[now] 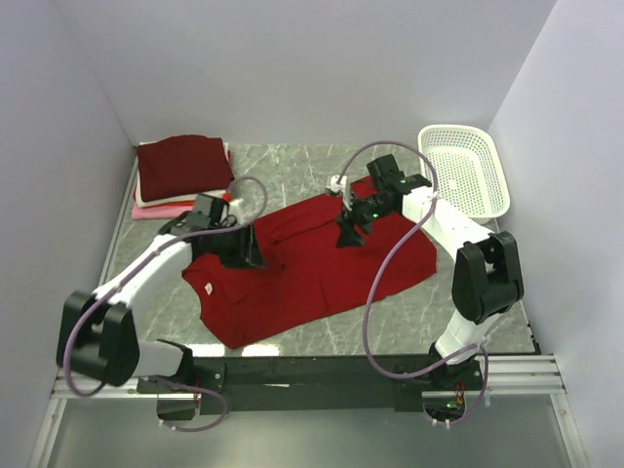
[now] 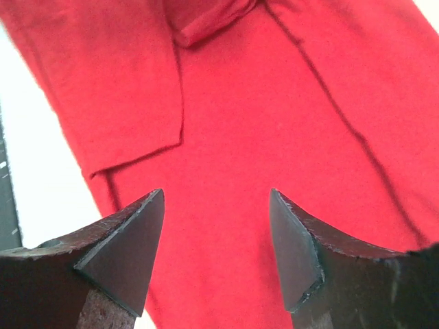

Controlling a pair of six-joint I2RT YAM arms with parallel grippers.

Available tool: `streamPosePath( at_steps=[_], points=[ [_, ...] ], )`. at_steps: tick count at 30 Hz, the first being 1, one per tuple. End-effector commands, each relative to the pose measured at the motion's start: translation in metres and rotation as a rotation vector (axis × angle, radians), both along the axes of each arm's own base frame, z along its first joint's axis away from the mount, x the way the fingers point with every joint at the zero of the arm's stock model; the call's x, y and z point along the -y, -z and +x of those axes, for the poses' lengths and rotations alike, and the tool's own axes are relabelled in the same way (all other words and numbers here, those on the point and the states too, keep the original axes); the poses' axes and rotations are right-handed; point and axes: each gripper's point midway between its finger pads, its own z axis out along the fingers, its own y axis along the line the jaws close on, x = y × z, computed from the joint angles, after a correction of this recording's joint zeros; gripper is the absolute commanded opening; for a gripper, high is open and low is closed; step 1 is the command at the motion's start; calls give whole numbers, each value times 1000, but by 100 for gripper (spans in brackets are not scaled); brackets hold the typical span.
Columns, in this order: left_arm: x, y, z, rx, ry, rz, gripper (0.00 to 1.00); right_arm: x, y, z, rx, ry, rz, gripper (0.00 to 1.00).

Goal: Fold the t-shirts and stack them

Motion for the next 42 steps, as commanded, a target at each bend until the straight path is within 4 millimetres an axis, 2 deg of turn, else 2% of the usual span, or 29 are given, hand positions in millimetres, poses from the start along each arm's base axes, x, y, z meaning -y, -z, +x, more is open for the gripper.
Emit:
streamPosePath(
  at_steps=[1,9,13,24,30,33,34,41,42],
  points=[
    [-6,20,4,-49,-9,149,47,4,-24,-20,-45,-67,82,70],
    [-15,61,26,-106,-35,367,43,8,-26,-16,-60,-43,99,70],
    [-18,71,35,-116,-27,431,39,9,-26,-16,-62,-41,102,70],
    [-16,101,31,-201,36,456,35,11,-25,-16,-68,-37,110,70],
    [-12,107,26,-226,59,432,31,12,-22,-16,-76,-33,108,70],
    [-15,106,26,-227,51,441,14,10,-21,-16,-82,-37,110,70],
    [-16,106,27,-225,48,443,11,11,-21,-16,-85,-36,108,70],
    [-15,88,31,-190,34,426,8,13,-18,-15,-82,-33,95,70],
    [-14,83,30,-181,36,417,4,13,-17,-15,-84,-32,90,70]
  ],
)
